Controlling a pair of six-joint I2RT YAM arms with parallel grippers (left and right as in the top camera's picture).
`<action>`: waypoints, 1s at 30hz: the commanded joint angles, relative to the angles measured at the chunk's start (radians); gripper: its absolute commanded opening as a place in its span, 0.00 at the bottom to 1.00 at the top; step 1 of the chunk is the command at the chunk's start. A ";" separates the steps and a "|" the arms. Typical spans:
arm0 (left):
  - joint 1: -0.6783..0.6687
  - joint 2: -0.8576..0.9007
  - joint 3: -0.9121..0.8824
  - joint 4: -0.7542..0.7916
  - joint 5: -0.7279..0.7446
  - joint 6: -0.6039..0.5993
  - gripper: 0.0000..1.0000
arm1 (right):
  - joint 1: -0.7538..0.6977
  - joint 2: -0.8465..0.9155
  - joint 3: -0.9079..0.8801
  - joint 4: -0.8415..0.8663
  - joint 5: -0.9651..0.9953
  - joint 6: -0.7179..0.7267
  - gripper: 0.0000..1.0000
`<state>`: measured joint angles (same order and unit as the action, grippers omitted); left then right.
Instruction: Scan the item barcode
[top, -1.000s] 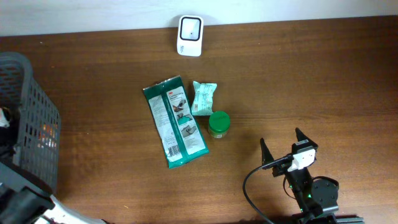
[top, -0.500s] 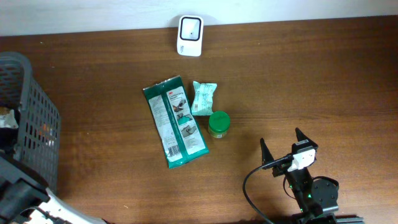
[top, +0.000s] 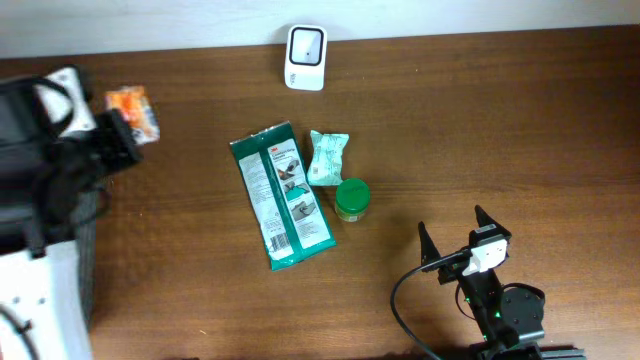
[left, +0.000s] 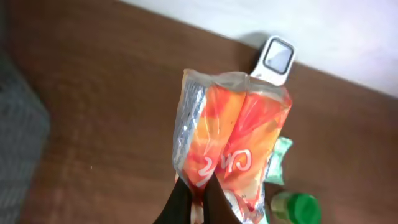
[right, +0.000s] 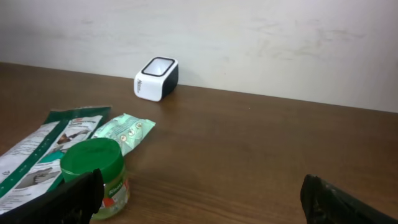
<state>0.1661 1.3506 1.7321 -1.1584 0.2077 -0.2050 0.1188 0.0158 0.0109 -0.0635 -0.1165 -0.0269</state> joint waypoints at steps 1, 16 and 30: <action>-0.242 0.077 -0.131 0.013 -0.212 -0.144 0.00 | 0.005 -0.008 -0.005 -0.004 -0.003 0.001 0.99; -0.412 0.568 -0.360 0.159 -0.363 -0.254 0.60 | 0.005 -0.008 -0.005 -0.004 -0.003 0.001 0.98; 0.092 0.076 0.016 0.104 -0.489 -0.134 0.87 | 0.005 -0.008 -0.005 -0.004 -0.003 0.001 0.98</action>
<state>0.1402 1.4746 1.7397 -1.0885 -0.2413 -0.3557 0.1188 0.0158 0.0109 -0.0635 -0.1165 -0.0269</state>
